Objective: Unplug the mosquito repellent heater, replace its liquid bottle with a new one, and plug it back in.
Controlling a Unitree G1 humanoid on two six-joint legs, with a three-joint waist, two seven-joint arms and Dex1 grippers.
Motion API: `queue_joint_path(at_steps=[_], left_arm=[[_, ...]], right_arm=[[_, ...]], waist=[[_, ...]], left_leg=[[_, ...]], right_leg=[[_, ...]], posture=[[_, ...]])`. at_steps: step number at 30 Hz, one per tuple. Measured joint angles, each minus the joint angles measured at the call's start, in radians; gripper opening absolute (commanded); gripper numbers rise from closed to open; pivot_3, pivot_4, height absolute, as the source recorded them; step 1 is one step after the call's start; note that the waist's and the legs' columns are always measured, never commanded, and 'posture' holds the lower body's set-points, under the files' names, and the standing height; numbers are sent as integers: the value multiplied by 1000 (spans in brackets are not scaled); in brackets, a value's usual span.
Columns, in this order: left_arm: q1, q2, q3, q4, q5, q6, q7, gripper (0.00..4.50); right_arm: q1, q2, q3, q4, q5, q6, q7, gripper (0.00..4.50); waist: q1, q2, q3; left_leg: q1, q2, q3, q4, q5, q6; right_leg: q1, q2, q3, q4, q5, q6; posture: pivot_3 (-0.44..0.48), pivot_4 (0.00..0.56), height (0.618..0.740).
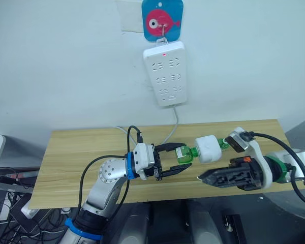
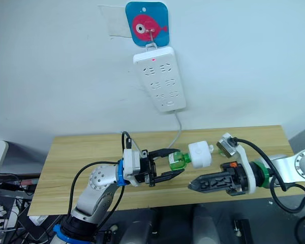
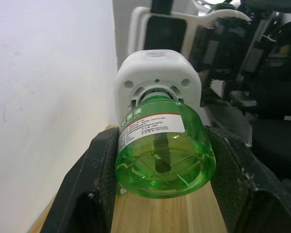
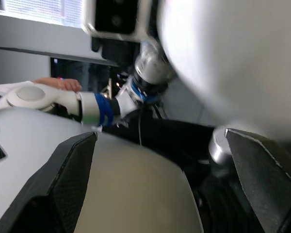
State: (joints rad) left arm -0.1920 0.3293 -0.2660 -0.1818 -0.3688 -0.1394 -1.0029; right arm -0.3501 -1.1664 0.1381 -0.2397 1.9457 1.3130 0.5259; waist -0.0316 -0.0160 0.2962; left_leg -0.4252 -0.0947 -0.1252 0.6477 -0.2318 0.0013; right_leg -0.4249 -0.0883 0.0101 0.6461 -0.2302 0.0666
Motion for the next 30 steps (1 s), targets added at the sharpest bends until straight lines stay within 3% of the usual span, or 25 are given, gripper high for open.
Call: queue_joint_path(at_steps=[3,9,15,21,30], left_arm=[[0,0,0,-2,0,0,5,2251],[0,0,-1,-3,0,0,6,2251],[-9,-1,0,-2,-1,-1,-3,2251],[-10,0,0,-2,-3,-1,-13,2251],[-10,0,0,-2,-3,-1,-18,2251]], right_arm=[[37,-49,-17,-3,0,2,1,4427],[67,-94,-98,81,-72,-2,-26,2420],[5,-29,-126,188,-230,-2,-26,192],[-96,50,-139,247,-299,33,-23,50],[-137,61,-166,263,-254,137,17,50]], waist=[[0,0,0],[0,0,0],[-3,0,0],[-1,0,0],[-1,0,0]], left_leg=[[0,0,0,0,0,0],[0,0,0,0,0,0],[0,0,2,0,0,0],[0,0,2,0,0,0],[0,0,2,0,0,0]], right_leg=[[0,0,0,0,0,0],[0,0,0,0,0,0],[0,0,1,1,0,0],[0,0,1,1,0,0],[0,0,1,1,0,0]], posture=[[-74,289,740],[-85,296,740],[-96,294,740],[-95,295,740],[-94,294,740]])
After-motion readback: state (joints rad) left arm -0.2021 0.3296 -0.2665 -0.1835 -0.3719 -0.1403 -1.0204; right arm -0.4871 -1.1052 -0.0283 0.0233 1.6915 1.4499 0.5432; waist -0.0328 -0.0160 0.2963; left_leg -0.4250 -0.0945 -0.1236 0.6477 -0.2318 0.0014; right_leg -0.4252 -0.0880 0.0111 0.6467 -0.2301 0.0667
